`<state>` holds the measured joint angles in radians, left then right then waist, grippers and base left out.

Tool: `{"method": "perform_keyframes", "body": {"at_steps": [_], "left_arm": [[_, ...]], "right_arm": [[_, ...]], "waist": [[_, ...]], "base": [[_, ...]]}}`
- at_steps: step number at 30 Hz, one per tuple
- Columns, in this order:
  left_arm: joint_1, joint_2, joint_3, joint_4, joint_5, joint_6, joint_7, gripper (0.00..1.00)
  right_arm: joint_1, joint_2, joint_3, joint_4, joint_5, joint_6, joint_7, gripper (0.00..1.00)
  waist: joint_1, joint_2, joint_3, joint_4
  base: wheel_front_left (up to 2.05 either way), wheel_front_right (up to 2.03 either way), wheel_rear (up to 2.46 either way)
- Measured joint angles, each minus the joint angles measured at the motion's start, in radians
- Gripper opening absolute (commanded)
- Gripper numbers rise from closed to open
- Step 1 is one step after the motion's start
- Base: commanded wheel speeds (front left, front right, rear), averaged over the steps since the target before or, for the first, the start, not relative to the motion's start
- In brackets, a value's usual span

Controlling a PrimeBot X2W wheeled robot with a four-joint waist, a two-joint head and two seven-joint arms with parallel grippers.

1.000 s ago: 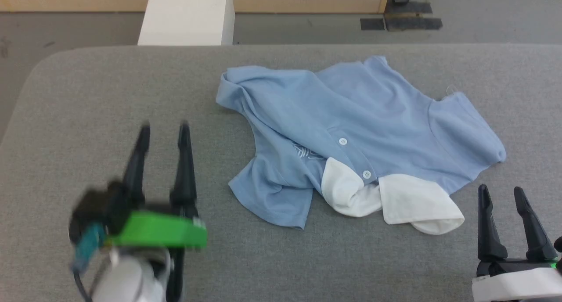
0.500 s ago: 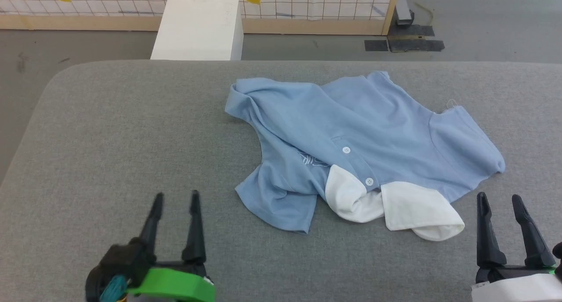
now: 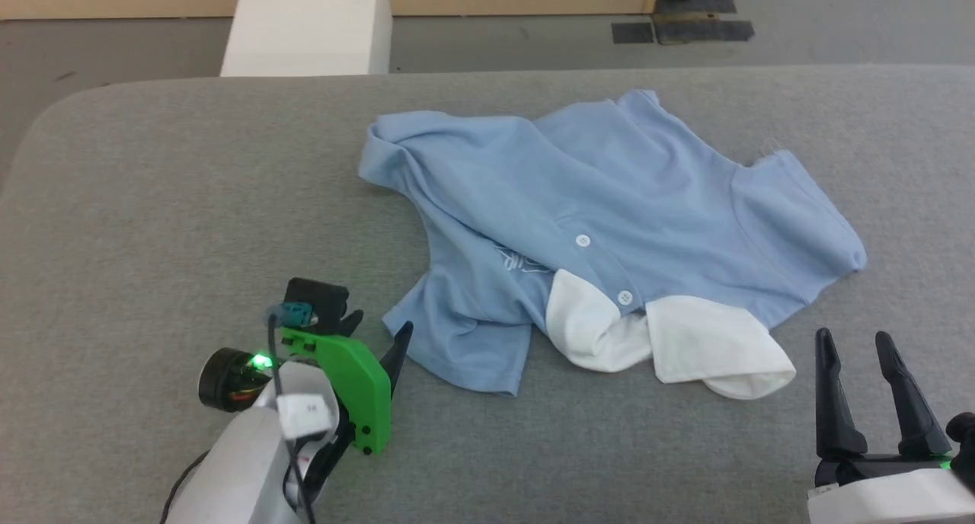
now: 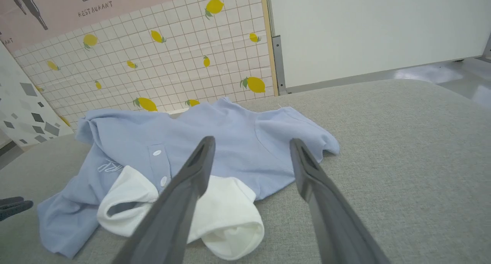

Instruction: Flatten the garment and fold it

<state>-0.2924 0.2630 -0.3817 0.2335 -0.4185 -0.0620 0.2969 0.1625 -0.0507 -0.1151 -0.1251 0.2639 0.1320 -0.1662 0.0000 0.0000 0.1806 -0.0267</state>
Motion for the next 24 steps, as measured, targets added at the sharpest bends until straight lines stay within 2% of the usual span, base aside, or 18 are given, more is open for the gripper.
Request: {"method": "perform_keyframes", "body": {"at_steps": [5,13,14,15,20,24], "left_arm": [[-0.046,-0.001,-0.019,0.101,-0.005,-0.007,0.067,1.0],[-0.103,-0.016,-0.022,0.183,-0.051,-0.018,0.093,0.99],[-0.109,-0.018,-0.025,0.187,-0.059,-0.021,0.102,0.1],[-0.115,-0.019,-0.027,0.191,-0.067,-0.026,0.111,0.0],[-0.122,-0.047,-0.04,0.194,-0.116,-0.044,0.102,0.0],[-0.111,-0.054,-0.028,0.188,-0.12,-0.047,0.029,0.0]], "right_arm": [[-0.004,0.0,0.001,0.001,0.0,0.0,0.0,1.0],[-0.009,0.0,-0.004,0.004,0.0,0.0,-0.002,1.0],[-0.009,0.0,-0.004,0.004,0.0,0.0,-0.002,1.0],[-0.009,0.0,-0.005,0.004,0.0,0.0,-0.002,1.0],[-0.009,0.0,-0.01,0.008,0.0,0.0,-0.003,1.0],[-0.009,0.0,-0.011,0.012,0.0,0.0,-0.003,1.0]], "waist": [[0.0,0.0,0.018,-0.033],[0.0,0.0,0.049,-0.074],[0.0,0.0,0.052,-0.076],[0.0,0.0,0.055,-0.079],[0.0,0.0,0.057,-0.076],[0.0,0.0,0.044,-0.064]], "base": [[0.0,0.0,0.0],[0.0,0.0,0.0],[0.0,0.0,0.0],[0.0,0.0,0.0],[0.0,0.0,0.0],[0.0,0.0,0.0]]}}
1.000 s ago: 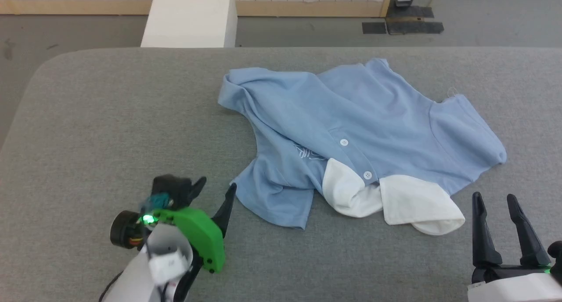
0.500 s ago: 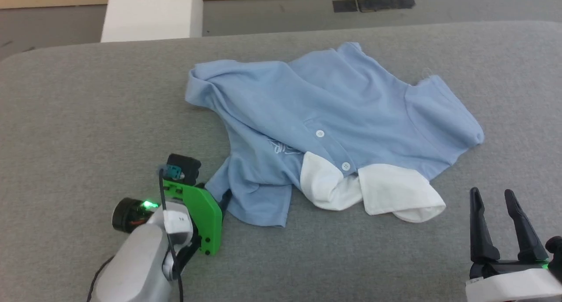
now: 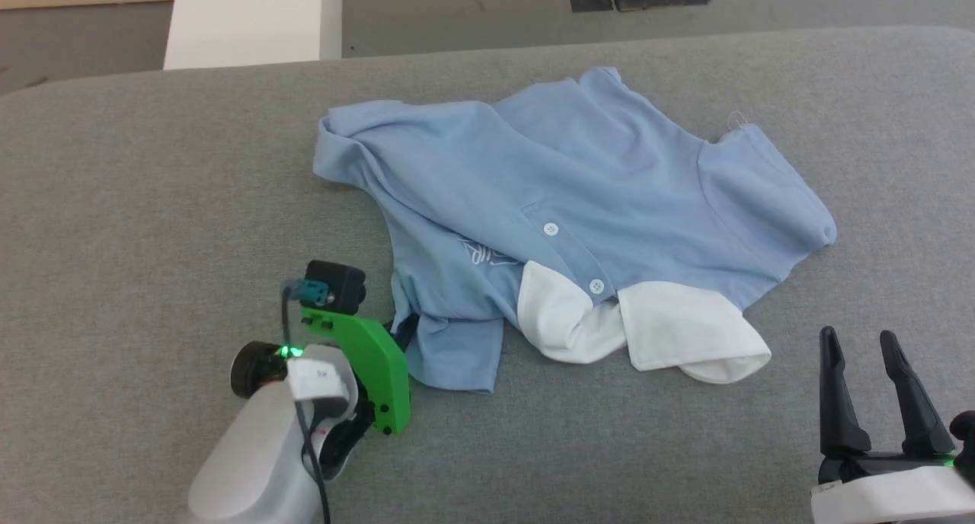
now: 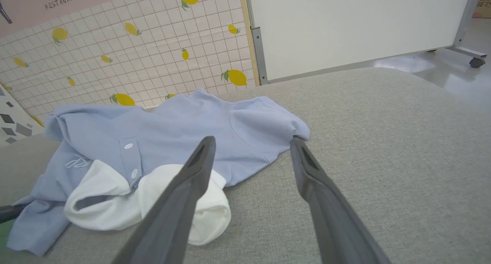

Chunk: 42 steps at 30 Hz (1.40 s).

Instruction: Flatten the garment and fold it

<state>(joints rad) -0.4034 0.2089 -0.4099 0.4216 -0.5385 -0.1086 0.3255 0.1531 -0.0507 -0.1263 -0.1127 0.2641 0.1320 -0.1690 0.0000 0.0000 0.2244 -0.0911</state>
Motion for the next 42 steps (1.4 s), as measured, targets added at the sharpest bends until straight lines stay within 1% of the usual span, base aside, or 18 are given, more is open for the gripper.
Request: {"method": "perform_keyframes", "body": {"at_steps": [2,5,10,14,19,20,21,23,28,32,35,37,39,42], "left_arm": [[0.019,-0.007,0.021,-0.014,0.0,0.015,-0.065,0.0],[0.055,-0.009,0.06,-0.054,-0.016,0.039,-0.128,0.0],[0.168,-0.006,0.126,-0.179,-0.077,0.084,-0.155,0.0],[0.315,0.042,0.197,-0.311,-0.121,0.145,-0.138,0.0],[0.517,0.127,0.343,-0.466,-0.158,0.233,-0.131,0.0],[0.543,0.141,0.357,-0.484,-0.159,0.241,-0.132,0.0],[0.57,0.155,0.369,-0.504,-0.16,0.245,-0.132,0.0],[0.598,0.165,0.375,-0.54,-0.17,0.246,-0.121,0.0],[0.591,0.143,0.328,-0.613,-0.182,0.232,-0.11,0.0],[0.563,0.125,0.294,-0.652,-0.18,0.223,-0.111,0.0],[0.542,0.122,0.276,-0.676,-0.168,0.222,-0.112,0.0],[0.531,0.121,0.266,-0.688,-0.163,0.221,-0.112,0.0],[0.52,0.119,0.258,-0.697,-0.161,0.218,-0.111,0.0],[0.501,0.116,0.248,-0.706,-0.153,0.217,-0.111,0.0]], "right_arm": [[0.0,0.0,0.001,0.003,0.0,0.0,0.0,1.0],[0.0,0.0,0.003,0.005,0.0,0.0,0.0,1.0],[0.001,0.0,0.001,0.009,0.002,0.0,0.0,1.0],[0.002,0.0,-0.001,0.009,0.003,0.0,0.0,1.0],[0.012,0.0,-0.014,0.009,0.003,0.0,0.0,1.0],[0.014,0.0,-0.017,0.01,0.003,0.0,0.001,1.0],[0.016,0.0,-0.019,0.01,0.002,0.0,0.002,1.0],[0.017,0.0,-0.016,0.01,0.001,0.0,0.004,1.0],[0.006,0.0,0.005,0.002,-0.026,0.0,0.047,1.0],[-0.089,0.001,0.015,-0.029,-0.084,0.0,0.15,1.0],[-0.196,-0.007,0.009,-0.036,-0.103,0.0,0.272,1.0],[-0.27,-0.039,0.003,-0.031,-0.103,0.0,0.381,1.0],[-0.324,-0.085,0.003,-0.02,-0.098,0.0,0.484,1.0],[-0.391,-0.155,0.012,0.028,-0.072,0.0,0.67,1.0]], "waist": [[0.0,0.0,-0.01,0.008],[0.0,0.0,-0.024,0.02],[0.0,0.0,-0.045,0.044],[0.0,0.0,-0.056,0.062],[0.0,-0.0001,-0.063,0.082],[0.0,0.0,-0.063,0.086],[0.0,0.0,-0.065,0.091],[0.0,0.0,-0.068,0.104],[0.0,0.0,-0.073,0.134],[0.0,0.0,-0.065,0.139],[0.0,0.0,-0.051,0.133],[0.0,0.0,-0.037,0.128],[0.0,0.0,-0.024,0.124],[0.0,0.0,-0.002,0.121]], "base": [[0.0,0.0,0.0],[0.0,0.0,0.0],[0.0,0.0,0.0],[0.0,0.0,0.0],[0.0,0.0,0.0],[0.0,0.0,0.0],[0.0,0.0,0.0],[0.0,0.0,0.0],[0.0,0.0,0.0],[0.0,0.0,0.0],[0.0,0.0,0.0],[0.0,0.0,0.0],[0.0,0.0,0.0],[0.0,0.0,0.0]]}}
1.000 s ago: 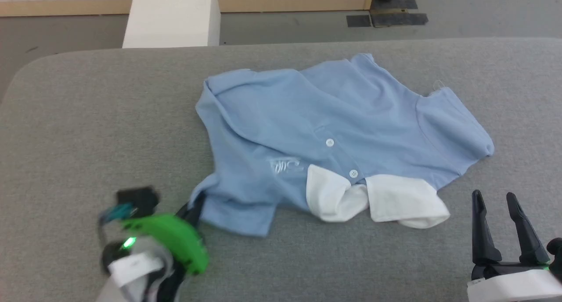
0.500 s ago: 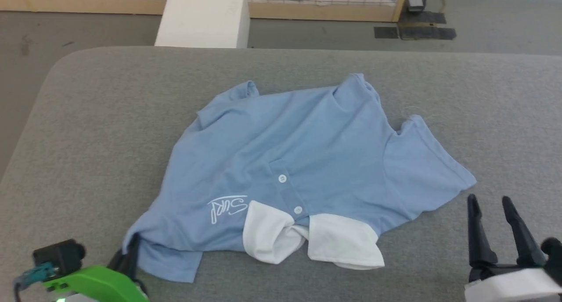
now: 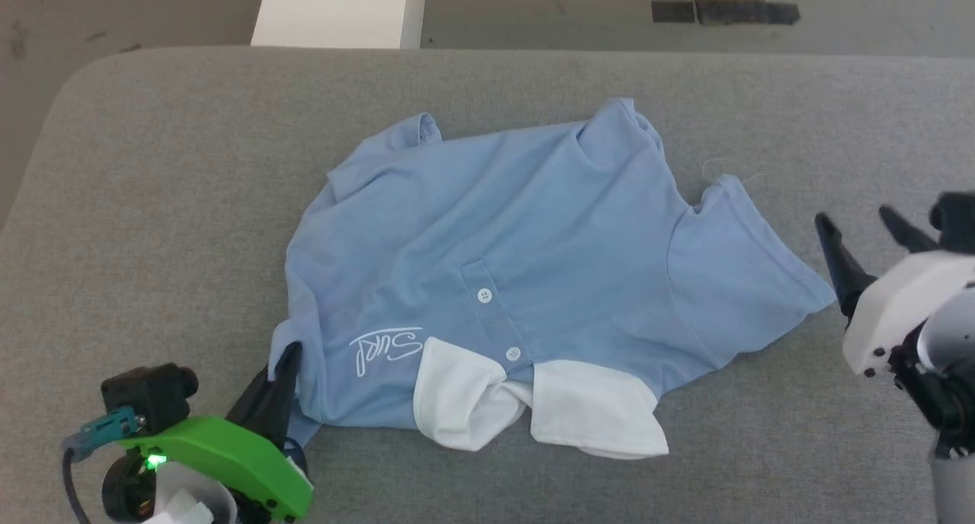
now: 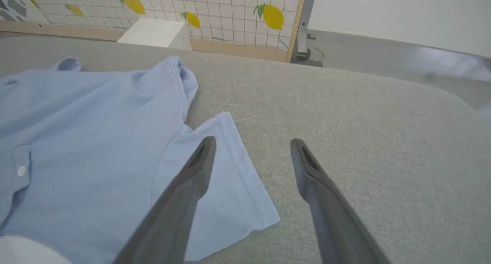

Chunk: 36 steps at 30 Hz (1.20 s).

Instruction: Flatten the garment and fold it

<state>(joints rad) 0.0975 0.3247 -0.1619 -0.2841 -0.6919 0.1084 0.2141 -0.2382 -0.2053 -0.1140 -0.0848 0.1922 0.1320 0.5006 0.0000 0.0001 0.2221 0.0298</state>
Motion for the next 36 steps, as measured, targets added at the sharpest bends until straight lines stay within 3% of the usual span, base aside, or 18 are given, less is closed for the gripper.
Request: {"method": "perform_keyframes", "body": {"at_steps": [4,8,15,25,26,28,36], "left_arm": [[-0.023,-0.003,-0.019,0.004,0.033,-0.003,-0.002,0.0],[-0.03,-0.007,-0.033,0.016,0.039,-0.003,-0.005,0.0],[-0.049,-0.016,-0.051,0.031,0.039,-0.007,-0.013,0.0],[-0.064,-0.018,-0.058,0.034,0.038,-0.012,-0.013,0.0],[-0.065,-0.018,-0.057,0.034,0.038,-0.012,-0.013,0.0],[-0.065,-0.018,-0.057,0.034,0.037,-0.012,-0.013,0.0],[-0.065,-0.031,-0.042,0.039,-0.01,-0.027,-0.023,0.0]], "right_arm": [[-0.018,-0.062,0.021,0.066,0.044,0.0,0.234,1.0],[-0.018,-0.109,0.042,0.077,0.069,0.0,0.324,1.0],[-0.018,-0.168,0.079,0.136,0.078,0.0,0.309,1.0],[-0.051,-0.193,0.091,0.236,0.092,0.0,0.236,1.0],[-0.055,-0.191,0.086,0.241,0.095,0.0,0.231,0.49],[-0.063,-0.185,0.079,0.247,0.107,0.0,0.228,0.0],[-0.064,-0.11,0.016,0.236,0.175,0.0,0.188,0.0]], "waist": [[0.0,0.0,0.024,0.007],[0.0,0.0,0.042,0.026],[0.0,0.0,0.07,0.065],[0.0,0.0,0.122,0.101],[-0.0001,0.0,0.126,0.102],[0.0,0.0,0.133,0.106],[0.0,0.0,0.105,0.094]], "base": [[0.0,0.0,0.0],[0.0,0.0,0.0],[0.0,0.0,0.0],[0.0,0.0,0.0],[0.0,0.0,0.0],[0.0,0.0,0.0],[0.0,0.0,0.0]]}}
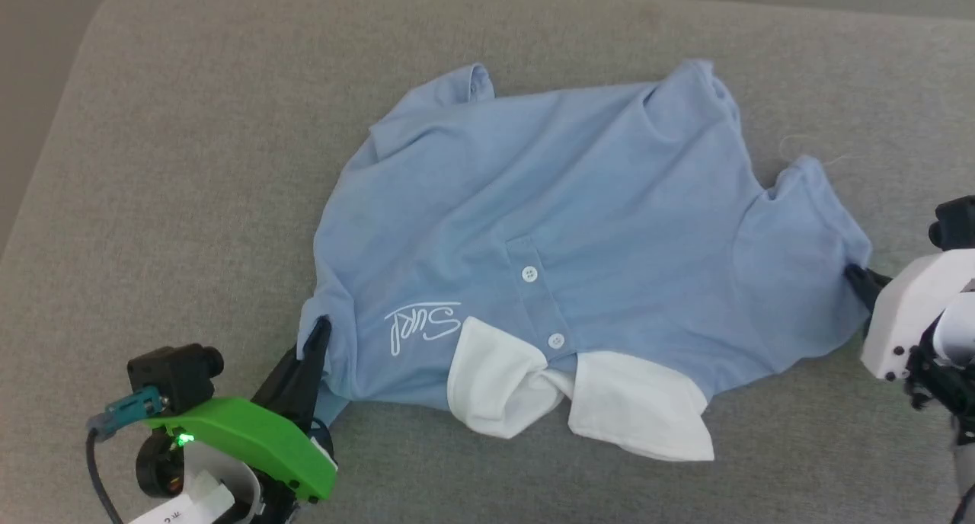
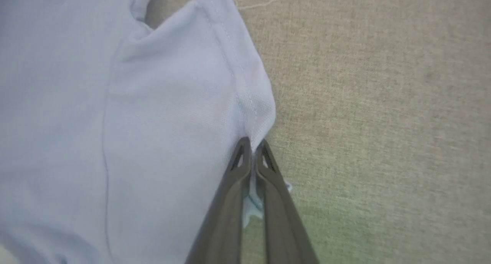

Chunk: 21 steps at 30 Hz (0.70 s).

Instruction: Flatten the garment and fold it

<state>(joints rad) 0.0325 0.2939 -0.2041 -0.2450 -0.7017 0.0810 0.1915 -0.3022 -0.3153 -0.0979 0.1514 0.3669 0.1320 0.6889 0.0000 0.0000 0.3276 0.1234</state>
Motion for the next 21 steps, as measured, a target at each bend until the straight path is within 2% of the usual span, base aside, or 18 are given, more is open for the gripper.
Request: {"method": "perform_keyframes", "body": {"at_steps": [7,11,18,21], "left_arm": [[-0.003,-0.016,0.035,0.004,-0.06,-0.023,-0.031,0.0],[-0.077,-0.006,0.042,0.017,-0.052,-0.033,-0.043,0.0],[-0.359,0.042,-0.009,0.07,0.022,-0.052,0.054,0.0],[-0.501,0.039,-0.03,0.112,0.023,-0.066,0.115,0.0]], "right_arm": [[0.007,0.149,-0.097,-0.079,0.077,0.0,-0.109,0.0],[-0.019,0.223,-0.126,-0.121,0.102,0.0,-0.171,0.0],[-0.192,0.247,-0.077,-0.17,0.096,0.0,-0.262,0.0],[-0.289,0.249,-0.049,-0.169,0.066,0.0,-0.276,0.0]], "waist": [[0.0,0.0,-0.085,-0.022],[0.0,0.0,-0.145,-0.037],[0.0,0.0,-0.248,-0.064],[0.0,0.0,-0.285,-0.076]], "base": [[0.0,0.0,0.0],[0.0,0.0,0.0],[0.0,0.0,0.0],[0.0,0.0,0.0]]}}
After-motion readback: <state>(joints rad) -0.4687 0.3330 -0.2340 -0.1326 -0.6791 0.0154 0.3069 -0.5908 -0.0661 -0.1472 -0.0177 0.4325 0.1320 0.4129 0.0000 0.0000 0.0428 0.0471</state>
